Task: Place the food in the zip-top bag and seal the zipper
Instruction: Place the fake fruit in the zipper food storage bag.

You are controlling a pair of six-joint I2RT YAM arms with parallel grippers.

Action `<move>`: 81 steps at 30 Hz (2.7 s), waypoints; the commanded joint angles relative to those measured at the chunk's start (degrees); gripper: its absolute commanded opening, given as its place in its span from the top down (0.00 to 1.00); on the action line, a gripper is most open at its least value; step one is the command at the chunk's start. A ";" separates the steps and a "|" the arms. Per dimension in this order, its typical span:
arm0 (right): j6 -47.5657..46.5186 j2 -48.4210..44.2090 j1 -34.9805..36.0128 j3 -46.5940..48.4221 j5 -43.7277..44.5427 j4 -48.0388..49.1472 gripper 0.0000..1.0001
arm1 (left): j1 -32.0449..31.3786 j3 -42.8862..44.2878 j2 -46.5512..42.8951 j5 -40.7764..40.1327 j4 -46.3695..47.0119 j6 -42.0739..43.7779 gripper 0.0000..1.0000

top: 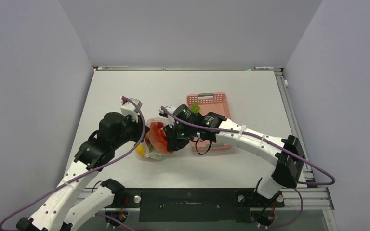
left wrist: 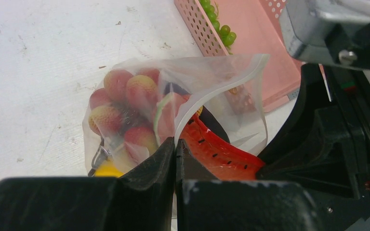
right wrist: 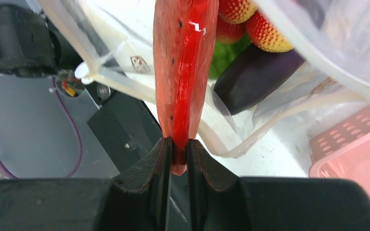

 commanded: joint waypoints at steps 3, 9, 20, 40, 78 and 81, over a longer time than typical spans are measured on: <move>10.03 -0.90 -2.74 -2.67 0.55 11.48 0.95 | 0.20 0.58 0.06 2.27 3.17 0.54 1.00; 19.20 -4.02 -4.28 -10.52 0.34 23.32 0.95 | 0.12 0.62 0.08 2.77 3.18 0.63 1.00; 31.80 -5.81 -2.26 -20.41 7.20 41.62 0.95 | 0.12 0.54 0.03 3.42 3.28 0.54 1.00; 35.31 5.50 3.44 -16.60 10.16 52.57 0.92 | 0.12 0.44 0.09 4.06 3.63 0.11 1.00; 13.34 -13.94 -0.12 -11.41 29.04 21.98 0.52 | 1.08 0.28 -1.63 -3.03 3.36 -1.14 1.00; 12.26 -15.79 -2.88 -12.42 29.35 20.78 0.52 | 1.17 0.28 -1.69 -3.20 3.36 -1.13 1.00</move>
